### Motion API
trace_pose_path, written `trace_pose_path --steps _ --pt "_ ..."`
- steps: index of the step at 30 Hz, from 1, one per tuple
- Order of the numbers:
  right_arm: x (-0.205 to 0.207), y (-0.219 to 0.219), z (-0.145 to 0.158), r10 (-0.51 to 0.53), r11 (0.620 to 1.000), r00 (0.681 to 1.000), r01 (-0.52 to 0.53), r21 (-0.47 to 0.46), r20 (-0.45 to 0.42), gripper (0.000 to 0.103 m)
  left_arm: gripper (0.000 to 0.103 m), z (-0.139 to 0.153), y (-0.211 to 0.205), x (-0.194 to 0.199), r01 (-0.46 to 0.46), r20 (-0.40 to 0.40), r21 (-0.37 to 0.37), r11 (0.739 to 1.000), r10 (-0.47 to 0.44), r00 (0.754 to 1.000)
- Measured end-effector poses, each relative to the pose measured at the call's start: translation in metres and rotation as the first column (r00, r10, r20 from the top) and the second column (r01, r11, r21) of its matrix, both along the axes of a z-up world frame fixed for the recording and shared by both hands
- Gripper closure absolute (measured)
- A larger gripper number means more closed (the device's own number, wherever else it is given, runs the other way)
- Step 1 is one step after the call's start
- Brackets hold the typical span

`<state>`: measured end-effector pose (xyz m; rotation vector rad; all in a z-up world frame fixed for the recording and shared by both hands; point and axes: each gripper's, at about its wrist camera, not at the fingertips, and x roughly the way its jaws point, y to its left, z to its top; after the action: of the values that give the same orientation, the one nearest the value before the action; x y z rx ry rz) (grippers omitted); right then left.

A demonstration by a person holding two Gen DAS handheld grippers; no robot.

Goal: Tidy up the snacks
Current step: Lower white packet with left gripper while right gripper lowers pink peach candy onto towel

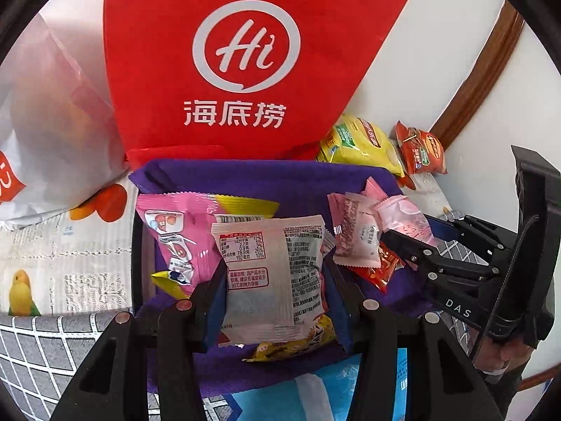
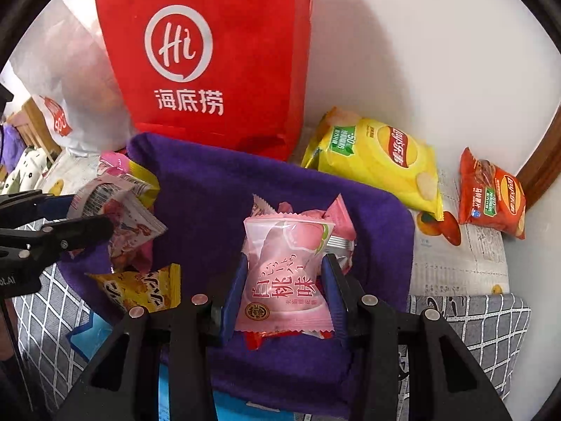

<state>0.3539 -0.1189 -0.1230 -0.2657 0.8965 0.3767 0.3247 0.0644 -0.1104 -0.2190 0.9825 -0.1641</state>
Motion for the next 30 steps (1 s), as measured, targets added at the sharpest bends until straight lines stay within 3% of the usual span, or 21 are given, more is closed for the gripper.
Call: trace_pose_path --steps 10,26,30 --pt "0.003 0.002 -0.005 -0.009 1.0 0.999 0.008 -0.015 -0.031 0.06 0.055 -0.011 -0.007 0.007 0.016 -0.044 -0.016 1.0 -0.017 0.999" --pt "0.003 0.001 -0.004 -0.02 1.0 0.999 0.019 -0.016 -0.038 0.057 0.053 -0.01 -0.006 0.008 0.018 -0.05 -0.022 1.0 -0.019 0.999" --pt "0.003 -0.002 0.0 -0.03 0.999 0.999 0.031 0.023 -0.026 0.041 0.053 -0.009 -0.002 0.007 0.01 -0.054 -0.033 0.999 -0.012 0.998"
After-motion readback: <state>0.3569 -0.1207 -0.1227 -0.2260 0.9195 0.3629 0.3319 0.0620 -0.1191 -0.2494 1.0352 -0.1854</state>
